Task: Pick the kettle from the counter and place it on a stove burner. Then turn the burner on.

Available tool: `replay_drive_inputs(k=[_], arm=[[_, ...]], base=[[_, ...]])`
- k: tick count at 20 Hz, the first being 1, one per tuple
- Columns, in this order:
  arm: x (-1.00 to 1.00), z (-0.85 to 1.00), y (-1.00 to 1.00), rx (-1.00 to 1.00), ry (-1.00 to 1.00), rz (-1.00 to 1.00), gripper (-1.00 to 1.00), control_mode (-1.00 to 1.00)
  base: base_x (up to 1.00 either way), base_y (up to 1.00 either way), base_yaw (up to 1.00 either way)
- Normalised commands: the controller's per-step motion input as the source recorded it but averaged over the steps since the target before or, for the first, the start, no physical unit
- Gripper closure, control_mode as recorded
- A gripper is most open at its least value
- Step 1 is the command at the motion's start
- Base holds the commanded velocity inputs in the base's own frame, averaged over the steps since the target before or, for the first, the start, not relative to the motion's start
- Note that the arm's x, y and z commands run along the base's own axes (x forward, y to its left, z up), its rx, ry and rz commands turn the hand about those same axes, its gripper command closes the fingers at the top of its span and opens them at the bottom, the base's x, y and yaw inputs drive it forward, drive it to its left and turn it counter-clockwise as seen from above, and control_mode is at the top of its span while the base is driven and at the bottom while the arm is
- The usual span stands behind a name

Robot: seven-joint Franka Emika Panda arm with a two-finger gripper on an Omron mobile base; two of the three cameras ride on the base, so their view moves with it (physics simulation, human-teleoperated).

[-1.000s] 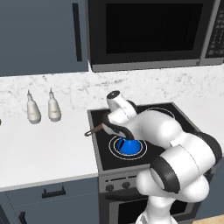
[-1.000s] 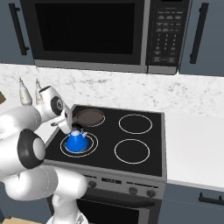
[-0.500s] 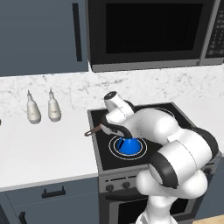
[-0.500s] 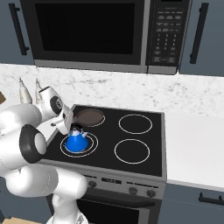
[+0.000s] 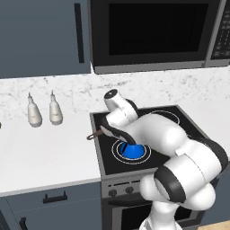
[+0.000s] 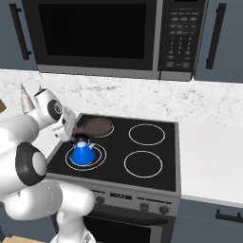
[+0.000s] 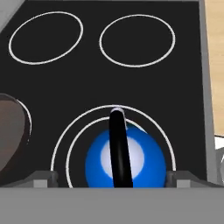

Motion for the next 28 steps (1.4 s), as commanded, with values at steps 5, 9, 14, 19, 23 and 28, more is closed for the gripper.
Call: replay_drive_inputs(k=[5, 9, 14, 19, 23, 28], arm=[[-0.18, 0.14, 0.14, 0.0, -0.03, 0.0, -1.0, -1.0], [-0.19, 0.04, 0.29, -0.03, 0.0, 0.09, -1.0, -1.0], [-0.14, 0.0, 0.34, -0.05, 0.0, 0.21, -1.0, -1.0], [-0.24, 0.0, 0.35, -0.07, 0.0, 0.29, -1.0, -1.0], [-0.49, 0.0, 0.26, -0.09, -0.01, 0.25, -1.0, -1.0], [-0.6, -0.02, 0.12, -0.09, -0.08, 0.12, -1.0, -1.0]], base=[[0.0, 0.0, 0.0], [0.0, 0.0, 0.0], [0.0, 0.0, 0.0], [0.0, 0.0, 0.0], [0.0, 0.0, 0.0], [0.0, 0.0, 0.0]])
